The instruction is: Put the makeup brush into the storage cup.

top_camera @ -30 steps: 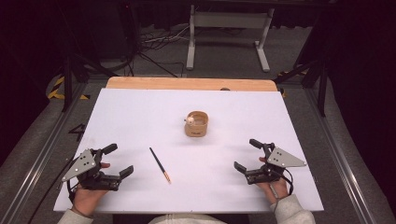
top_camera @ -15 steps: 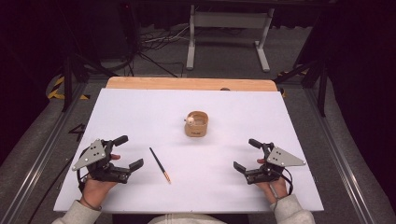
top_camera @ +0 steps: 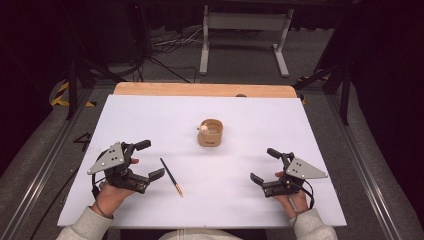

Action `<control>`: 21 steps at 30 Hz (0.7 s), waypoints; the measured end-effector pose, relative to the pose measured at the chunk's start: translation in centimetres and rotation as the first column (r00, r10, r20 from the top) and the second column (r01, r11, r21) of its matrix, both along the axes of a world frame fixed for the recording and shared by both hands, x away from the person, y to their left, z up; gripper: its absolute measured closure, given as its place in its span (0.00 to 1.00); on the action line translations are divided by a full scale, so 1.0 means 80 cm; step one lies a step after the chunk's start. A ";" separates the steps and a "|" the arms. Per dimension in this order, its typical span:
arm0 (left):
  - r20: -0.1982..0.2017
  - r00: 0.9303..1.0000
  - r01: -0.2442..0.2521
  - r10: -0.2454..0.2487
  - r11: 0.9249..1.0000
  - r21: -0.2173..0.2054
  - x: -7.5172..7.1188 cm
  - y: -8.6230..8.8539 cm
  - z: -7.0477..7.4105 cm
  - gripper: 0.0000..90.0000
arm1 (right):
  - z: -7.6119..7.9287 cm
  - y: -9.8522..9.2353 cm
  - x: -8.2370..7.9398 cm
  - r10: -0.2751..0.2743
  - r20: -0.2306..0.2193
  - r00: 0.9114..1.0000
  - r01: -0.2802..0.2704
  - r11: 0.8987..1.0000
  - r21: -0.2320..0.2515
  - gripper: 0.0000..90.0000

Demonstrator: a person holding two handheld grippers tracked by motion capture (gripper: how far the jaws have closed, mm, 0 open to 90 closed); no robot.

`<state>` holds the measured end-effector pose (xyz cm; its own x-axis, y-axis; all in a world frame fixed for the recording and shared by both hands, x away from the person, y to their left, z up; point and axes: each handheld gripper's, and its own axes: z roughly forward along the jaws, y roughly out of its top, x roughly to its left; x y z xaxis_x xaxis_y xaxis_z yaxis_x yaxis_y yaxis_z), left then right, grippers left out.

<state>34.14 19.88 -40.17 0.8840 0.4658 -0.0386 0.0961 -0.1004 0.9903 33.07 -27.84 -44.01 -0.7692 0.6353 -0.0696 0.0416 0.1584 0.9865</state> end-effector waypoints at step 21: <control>-0.066 0.998 0.040 -0.022 0.959 0.281 0.029 -0.019 0.028 0.05 | 0.003 -0.001 -0.002 0.019 0.019 1.000 -0.020 1.000 0.014 0.00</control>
